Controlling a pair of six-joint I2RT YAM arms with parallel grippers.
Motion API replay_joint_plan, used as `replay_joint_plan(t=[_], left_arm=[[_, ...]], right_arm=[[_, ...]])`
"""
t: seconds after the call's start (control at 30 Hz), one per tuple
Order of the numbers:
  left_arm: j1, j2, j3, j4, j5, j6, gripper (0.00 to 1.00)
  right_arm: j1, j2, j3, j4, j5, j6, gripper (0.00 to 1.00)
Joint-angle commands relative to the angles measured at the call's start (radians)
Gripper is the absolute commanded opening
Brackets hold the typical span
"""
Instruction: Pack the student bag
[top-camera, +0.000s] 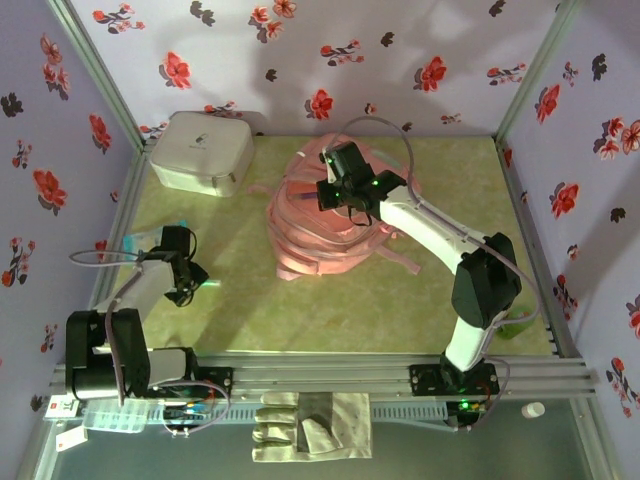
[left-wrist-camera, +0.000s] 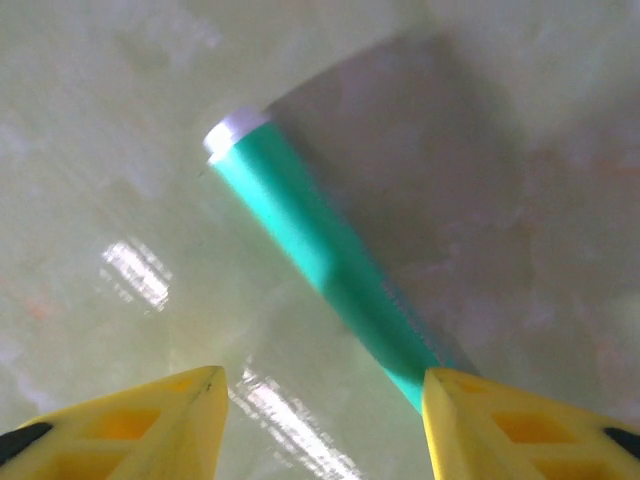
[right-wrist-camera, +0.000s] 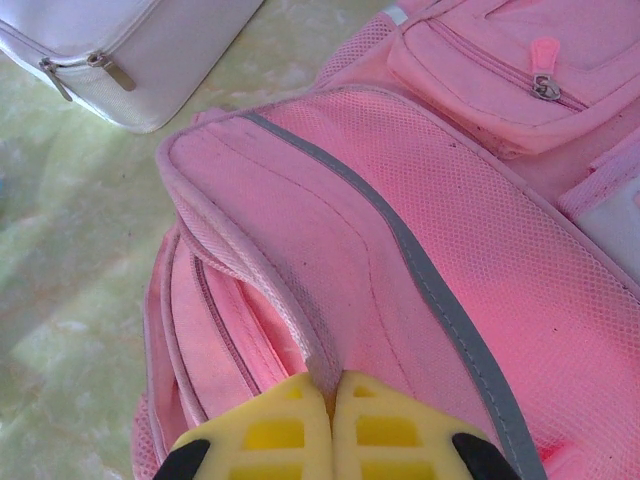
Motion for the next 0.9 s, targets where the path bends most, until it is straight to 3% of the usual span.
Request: replay_joint_plan(t=[0.0, 0.3, 0.87], left_arm=[[0.009, 0.025, 0.027, 0.03, 0.004, 0.022, 0.54], [0.012, 0.07, 0.05, 0.05, 0.002, 0.028, 0.51], [0.012, 0.079, 0.032, 0.06, 0.03, 0.016, 0.15]], right_arm=[[-0.001, -0.046, -0.005, 0.05, -0.024, 0.032, 0.0], [-0.001, -0.045, -0.005, 0.051, -0.025, 0.034, 0.0], [-0.001, -0.045, -0.007, 0.051, -0.018, 0.035, 0.0]])
